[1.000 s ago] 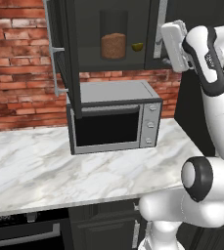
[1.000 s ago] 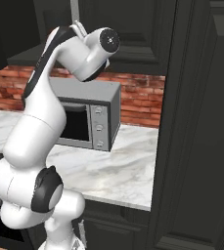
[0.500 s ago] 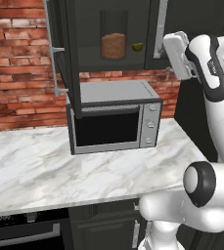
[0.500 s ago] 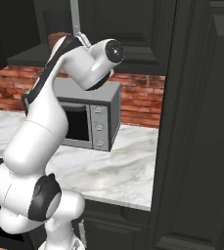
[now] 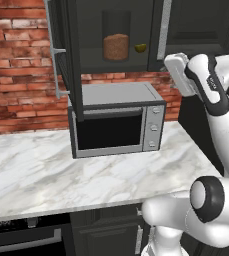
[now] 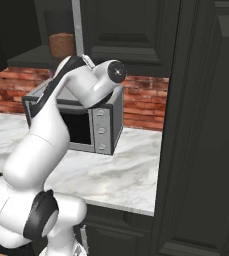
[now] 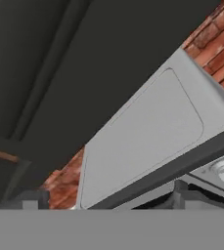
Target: Pick the jar and jar from the dining table and place them in the open cabinet. Close the cabinet after placing the objects.
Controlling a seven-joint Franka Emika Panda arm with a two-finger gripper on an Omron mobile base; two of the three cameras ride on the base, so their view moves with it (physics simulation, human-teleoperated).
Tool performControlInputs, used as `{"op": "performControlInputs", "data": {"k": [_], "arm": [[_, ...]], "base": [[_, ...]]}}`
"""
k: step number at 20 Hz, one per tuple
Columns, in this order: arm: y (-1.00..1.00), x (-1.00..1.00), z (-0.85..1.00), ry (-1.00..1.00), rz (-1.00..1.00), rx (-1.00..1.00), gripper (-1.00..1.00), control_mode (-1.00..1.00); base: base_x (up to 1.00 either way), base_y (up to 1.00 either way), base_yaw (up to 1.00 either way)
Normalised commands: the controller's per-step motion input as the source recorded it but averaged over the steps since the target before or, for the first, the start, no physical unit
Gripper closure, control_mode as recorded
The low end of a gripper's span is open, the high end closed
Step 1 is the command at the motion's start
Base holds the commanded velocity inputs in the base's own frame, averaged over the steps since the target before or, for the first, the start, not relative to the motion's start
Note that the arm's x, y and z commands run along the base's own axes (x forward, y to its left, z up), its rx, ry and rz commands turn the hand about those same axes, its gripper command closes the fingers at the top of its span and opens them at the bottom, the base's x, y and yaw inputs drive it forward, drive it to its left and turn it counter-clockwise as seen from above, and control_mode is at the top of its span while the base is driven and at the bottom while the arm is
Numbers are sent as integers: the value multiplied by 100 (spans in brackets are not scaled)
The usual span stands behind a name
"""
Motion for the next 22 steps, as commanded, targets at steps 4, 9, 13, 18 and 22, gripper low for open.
{"op": "performControlInputs", "data": {"k": [4, 9, 13, 18, 22], "arm": [[-10, -49, -36, -6, -1, -1, -100, -100], [-2, -94, -18, -11, 0, 0, -100, -100], [10, -94, -1, -11, 0, 0, -100, -100], [30, -82, 0, -7, 0, -1, -100, -100], [48, -45, -7, 2, 0, -2, -100, -100]], "base": [[0, 0, 0], [0, 0, 0], [0, 0, 0], [0, 0, 0], [0, 0, 0]]}}
